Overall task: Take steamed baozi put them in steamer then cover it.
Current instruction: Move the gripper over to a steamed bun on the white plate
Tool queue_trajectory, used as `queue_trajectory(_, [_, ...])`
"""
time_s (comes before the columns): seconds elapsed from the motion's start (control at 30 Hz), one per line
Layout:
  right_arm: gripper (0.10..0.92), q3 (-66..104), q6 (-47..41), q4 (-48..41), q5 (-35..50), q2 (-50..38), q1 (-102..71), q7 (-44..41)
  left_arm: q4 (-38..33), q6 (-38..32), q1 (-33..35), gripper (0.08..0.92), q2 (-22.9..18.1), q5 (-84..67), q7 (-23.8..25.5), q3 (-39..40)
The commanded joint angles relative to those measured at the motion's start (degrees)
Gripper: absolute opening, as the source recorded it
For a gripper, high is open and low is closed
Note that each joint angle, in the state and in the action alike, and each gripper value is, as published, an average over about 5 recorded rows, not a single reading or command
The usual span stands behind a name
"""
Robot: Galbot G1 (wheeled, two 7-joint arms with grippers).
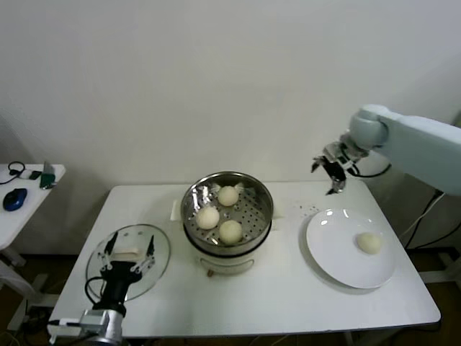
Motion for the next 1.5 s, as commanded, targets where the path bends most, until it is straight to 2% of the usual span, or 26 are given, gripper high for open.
queue_trajectory(0.03, [0.823,16.85,-2.64,-7.06,-6.56,-9.54,-19.16,-3.62,0.00,-0.07,1.00,0.823,0.06,-0.29,0.03,-0.37])
queue_trajectory(0.27, [0.823,23.66,0.18,-13.21,-12.45,-6.70,-27.17,-3.93,0.26,0.48,1.08,0.823,0.09,0.09,-0.20,-0.36])
queue_trajectory(0.6, [0.823,24.86,0.55,-14.83,-15.09,-6.04,-30.22,-4.07,0.92,0.46,0.89,0.823,-0.77,0.74,-0.30,0.03])
queue_trajectory(1.17, [0.823,27.99,2.93,-22.91,-19.26,0.77,-32.06,-3.81,1.59,0.50,0.78,0.823,-0.81,0.90,-0.35,-0.04])
queue_trajectory(1.5, [0.821,27.56,3.40,-23.78,-19.81,1.50,-32.55,-3.95,1.99,0.44,0.58,0.823,-0.83,0.92,-0.34,-0.11])
